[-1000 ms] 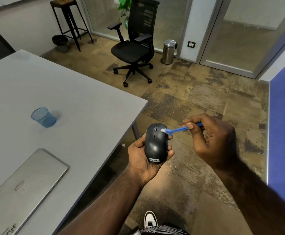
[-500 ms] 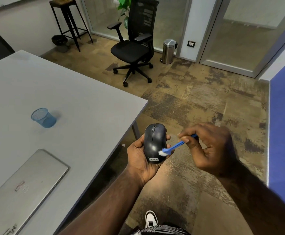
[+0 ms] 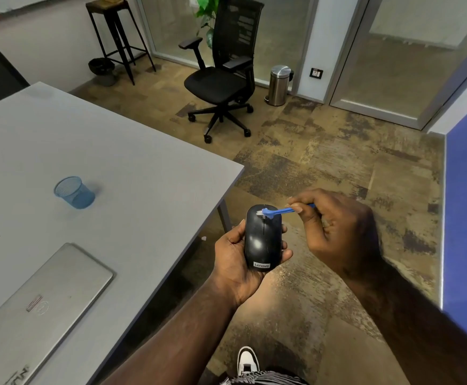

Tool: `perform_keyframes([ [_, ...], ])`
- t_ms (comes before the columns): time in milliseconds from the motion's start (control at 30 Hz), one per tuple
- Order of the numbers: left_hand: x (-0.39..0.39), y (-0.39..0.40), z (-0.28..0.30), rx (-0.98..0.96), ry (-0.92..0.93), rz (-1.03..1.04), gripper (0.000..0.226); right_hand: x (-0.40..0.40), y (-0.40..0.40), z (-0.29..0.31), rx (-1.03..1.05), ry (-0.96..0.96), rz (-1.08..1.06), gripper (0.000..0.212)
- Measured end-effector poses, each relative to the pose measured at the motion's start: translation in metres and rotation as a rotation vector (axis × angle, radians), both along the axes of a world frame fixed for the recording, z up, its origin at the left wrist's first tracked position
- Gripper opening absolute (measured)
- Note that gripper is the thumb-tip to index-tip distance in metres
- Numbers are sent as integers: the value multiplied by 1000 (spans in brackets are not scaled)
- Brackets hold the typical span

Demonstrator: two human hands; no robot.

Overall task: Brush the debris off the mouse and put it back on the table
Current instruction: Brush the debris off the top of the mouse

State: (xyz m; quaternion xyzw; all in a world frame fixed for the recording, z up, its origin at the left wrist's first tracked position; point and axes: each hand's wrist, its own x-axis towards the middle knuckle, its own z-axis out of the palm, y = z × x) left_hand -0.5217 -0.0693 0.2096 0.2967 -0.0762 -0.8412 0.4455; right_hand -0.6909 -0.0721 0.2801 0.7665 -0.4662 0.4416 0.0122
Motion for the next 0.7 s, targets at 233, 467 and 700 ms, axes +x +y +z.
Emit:
perform_keyframes([
  [233,4,1,-1,-21,-83,-18,54,2,-9,4,33,28,-28,16],
  [467,14,4,-6,1,-130,7,55,3,-23,5,63,92,40,12],
  [700,37,7,-4,21,-72,97,58,0,-52,-27,477,-317,-182,17],
])
